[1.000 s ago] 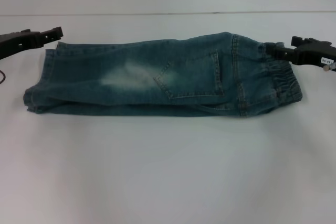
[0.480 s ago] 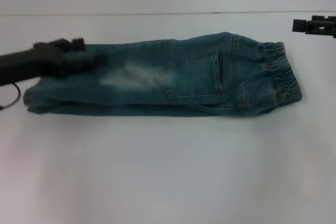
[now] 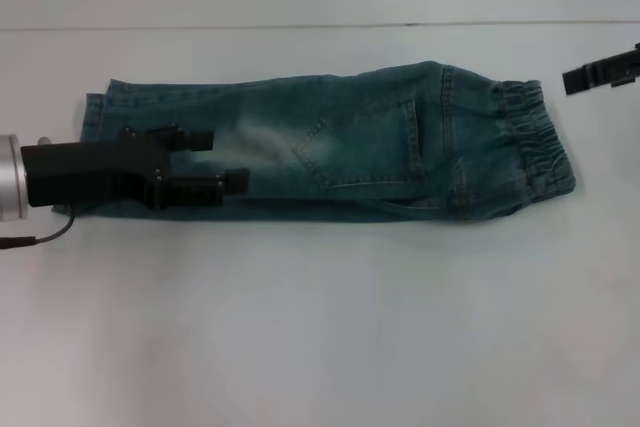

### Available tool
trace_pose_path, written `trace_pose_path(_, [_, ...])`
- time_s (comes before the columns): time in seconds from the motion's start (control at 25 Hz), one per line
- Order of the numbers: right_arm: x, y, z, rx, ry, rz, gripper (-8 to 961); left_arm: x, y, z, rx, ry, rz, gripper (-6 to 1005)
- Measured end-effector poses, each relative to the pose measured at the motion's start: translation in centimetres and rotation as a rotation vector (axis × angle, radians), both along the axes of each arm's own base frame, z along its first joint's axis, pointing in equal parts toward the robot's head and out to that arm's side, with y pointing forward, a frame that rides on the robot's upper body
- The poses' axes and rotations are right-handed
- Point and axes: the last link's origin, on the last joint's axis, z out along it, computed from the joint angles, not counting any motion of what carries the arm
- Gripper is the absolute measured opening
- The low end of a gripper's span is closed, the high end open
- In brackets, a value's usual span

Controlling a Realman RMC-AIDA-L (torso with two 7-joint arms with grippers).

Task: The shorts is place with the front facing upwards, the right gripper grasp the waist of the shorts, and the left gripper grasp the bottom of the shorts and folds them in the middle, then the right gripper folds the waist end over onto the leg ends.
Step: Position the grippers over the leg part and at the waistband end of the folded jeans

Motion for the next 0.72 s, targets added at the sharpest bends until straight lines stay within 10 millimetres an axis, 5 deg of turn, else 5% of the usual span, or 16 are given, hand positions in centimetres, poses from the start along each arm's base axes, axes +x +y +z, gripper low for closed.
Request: trace_pose_path(0.72, [2.0, 1.7, -7.3, -0.088, -0.221, -0.076, 956, 0.1, 1.0, -1.0, 0.024, 0.025, 0.011, 945])
